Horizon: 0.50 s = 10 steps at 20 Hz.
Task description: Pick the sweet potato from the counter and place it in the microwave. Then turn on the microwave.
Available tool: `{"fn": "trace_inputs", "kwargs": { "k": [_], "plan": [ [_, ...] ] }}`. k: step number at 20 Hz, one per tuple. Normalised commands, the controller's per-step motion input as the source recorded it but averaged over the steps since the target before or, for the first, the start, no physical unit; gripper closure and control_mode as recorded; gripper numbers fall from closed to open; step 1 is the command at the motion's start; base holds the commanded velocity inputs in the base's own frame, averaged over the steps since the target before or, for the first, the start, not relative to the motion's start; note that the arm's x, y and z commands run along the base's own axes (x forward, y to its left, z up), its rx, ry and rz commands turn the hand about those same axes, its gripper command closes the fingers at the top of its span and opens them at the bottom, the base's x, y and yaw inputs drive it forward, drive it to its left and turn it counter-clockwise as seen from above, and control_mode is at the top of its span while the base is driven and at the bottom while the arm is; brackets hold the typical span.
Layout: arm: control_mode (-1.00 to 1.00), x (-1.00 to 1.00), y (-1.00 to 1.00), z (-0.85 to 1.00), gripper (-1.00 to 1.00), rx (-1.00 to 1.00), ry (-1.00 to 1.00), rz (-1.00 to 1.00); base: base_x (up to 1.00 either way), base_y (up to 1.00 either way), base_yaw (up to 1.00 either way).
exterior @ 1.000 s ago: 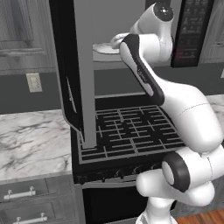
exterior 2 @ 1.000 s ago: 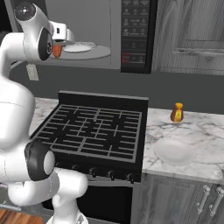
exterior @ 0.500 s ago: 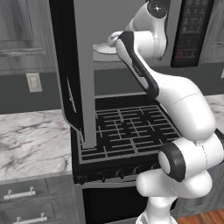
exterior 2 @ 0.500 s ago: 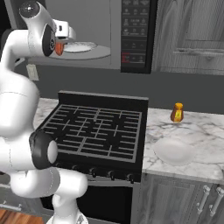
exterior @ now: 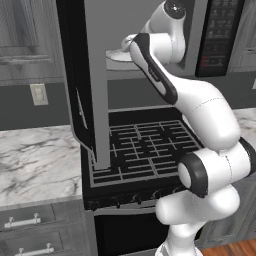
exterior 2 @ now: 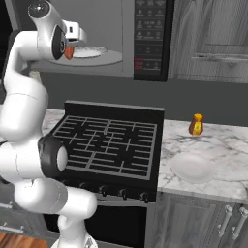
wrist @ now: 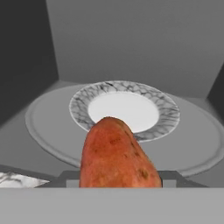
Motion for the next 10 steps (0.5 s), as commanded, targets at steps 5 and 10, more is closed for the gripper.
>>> {"fn": "trace_inputs", "kwargs": {
  "k": [5,10],
  "plan": [
    [-1.0,0.25,0.0,0.0,1.0,-0.01,0.0,0.01,0.0,0.0,0.0],
    [-1.0,0.28,0.0,-0.01,1.0,-0.01,0.0,0.01,0.0,0.0,0.0]
  ]
}}
